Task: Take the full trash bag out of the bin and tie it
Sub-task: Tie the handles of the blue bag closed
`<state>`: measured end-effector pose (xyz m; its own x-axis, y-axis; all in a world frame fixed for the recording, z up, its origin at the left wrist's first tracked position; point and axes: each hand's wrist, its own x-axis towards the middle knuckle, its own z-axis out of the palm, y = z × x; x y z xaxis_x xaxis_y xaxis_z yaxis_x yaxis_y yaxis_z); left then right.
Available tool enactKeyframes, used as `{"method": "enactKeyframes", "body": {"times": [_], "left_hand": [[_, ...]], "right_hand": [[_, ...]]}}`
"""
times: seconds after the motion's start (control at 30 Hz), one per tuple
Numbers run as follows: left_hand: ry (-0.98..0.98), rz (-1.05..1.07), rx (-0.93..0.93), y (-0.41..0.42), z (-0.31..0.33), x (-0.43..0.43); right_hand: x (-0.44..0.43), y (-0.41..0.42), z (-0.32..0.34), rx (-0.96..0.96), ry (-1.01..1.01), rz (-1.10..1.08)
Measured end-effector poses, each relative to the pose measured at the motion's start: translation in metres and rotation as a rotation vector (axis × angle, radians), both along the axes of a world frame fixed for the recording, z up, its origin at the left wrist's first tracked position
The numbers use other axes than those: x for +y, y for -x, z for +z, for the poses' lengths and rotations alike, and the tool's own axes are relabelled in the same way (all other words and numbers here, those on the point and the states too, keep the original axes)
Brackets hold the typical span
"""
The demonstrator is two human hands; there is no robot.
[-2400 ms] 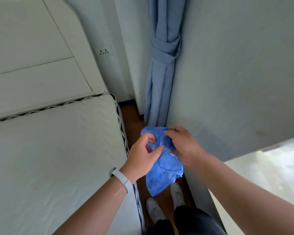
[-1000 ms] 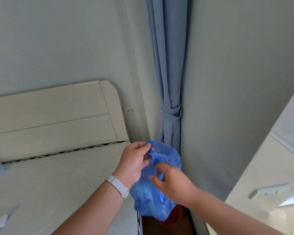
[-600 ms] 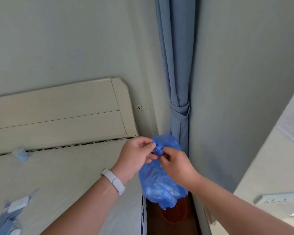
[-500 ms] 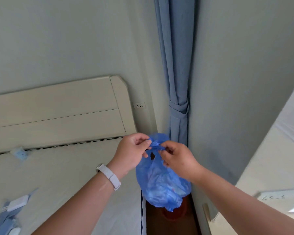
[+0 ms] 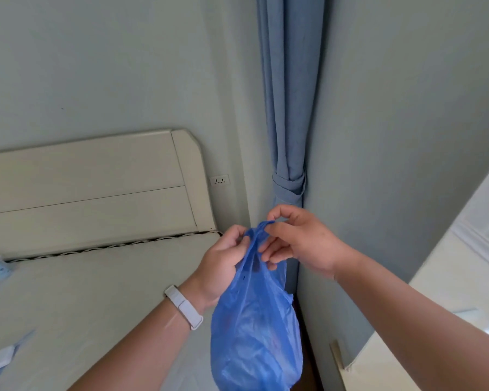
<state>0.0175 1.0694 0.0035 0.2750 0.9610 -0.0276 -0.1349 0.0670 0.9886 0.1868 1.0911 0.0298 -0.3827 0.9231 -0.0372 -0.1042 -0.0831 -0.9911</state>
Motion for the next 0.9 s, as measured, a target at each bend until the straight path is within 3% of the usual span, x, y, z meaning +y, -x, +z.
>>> {"method": "enactKeyframes", "body": {"times": [0.2,0.3,0.4,0.63,0.73,0.9], "left_hand": [[-0.103,-0.125,0.096,0.019,0.011,-0.001],[-0.123,-0.201,0.159,0.025,0.025,-0.001],[-0.248,-0.255,0.36,0.03,0.04,-0.002],[-0.193,-0.268,0.569,0.063,0.051,-0.006],[-0.19,-0.218,0.632,0.075,0.051,-0.007],[-0.329,0.045,0.734,0.088,0.052,-0.01]], "right_hand": [[0.023,0.007,0.008,-0.041,-0.249,-0.236],[0.036,0.021,0.006,0.046,-0.158,-0.112],[0.044,0.037,0.004,0.09,-0.037,0.068],[0.052,0.061,0.006,0.025,-0.143,0.251],[0.05,0.077,0.001,0.032,-0.091,0.279],[0.046,0.092,-0.005,-0.032,-0.051,0.193]]}}
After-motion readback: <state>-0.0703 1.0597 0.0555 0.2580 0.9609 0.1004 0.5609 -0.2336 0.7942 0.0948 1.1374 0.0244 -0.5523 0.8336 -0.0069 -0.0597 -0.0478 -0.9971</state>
